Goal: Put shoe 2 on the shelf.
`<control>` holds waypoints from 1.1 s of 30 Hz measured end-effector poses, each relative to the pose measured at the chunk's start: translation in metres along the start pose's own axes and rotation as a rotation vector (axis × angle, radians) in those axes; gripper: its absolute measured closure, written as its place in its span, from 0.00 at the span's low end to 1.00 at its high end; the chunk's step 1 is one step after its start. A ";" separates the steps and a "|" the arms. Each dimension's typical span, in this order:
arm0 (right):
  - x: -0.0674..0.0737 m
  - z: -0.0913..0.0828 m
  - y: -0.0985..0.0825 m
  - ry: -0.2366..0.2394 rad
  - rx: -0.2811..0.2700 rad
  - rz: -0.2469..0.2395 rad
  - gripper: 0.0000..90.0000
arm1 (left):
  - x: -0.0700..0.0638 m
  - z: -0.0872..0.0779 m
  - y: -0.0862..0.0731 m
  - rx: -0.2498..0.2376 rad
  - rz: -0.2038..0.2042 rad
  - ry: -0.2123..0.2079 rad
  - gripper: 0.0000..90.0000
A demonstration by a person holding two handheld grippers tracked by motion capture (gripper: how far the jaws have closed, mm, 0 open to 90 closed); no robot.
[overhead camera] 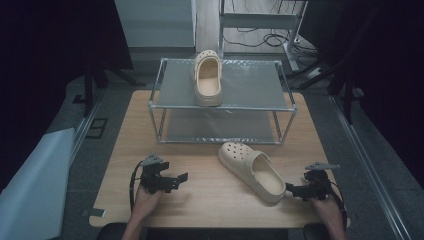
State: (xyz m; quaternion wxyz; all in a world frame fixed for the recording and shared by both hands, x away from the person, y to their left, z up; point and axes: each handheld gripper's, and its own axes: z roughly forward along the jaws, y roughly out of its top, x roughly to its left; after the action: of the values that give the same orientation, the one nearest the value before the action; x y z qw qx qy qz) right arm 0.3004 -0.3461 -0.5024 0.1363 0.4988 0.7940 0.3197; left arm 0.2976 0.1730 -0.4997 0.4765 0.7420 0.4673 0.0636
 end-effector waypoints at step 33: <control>0.039 -0.008 0.020 0.127 -0.046 -0.009 0.03 | 0.004 0.018 -0.011 0.206 0.100 0.263 0.00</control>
State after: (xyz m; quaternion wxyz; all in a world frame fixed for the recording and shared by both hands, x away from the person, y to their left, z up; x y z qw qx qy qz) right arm 0.2920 -0.3089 -0.4795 0.0986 0.4705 0.7958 0.3682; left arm 0.3021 0.1656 -0.5189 0.3291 0.7944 0.4921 0.1358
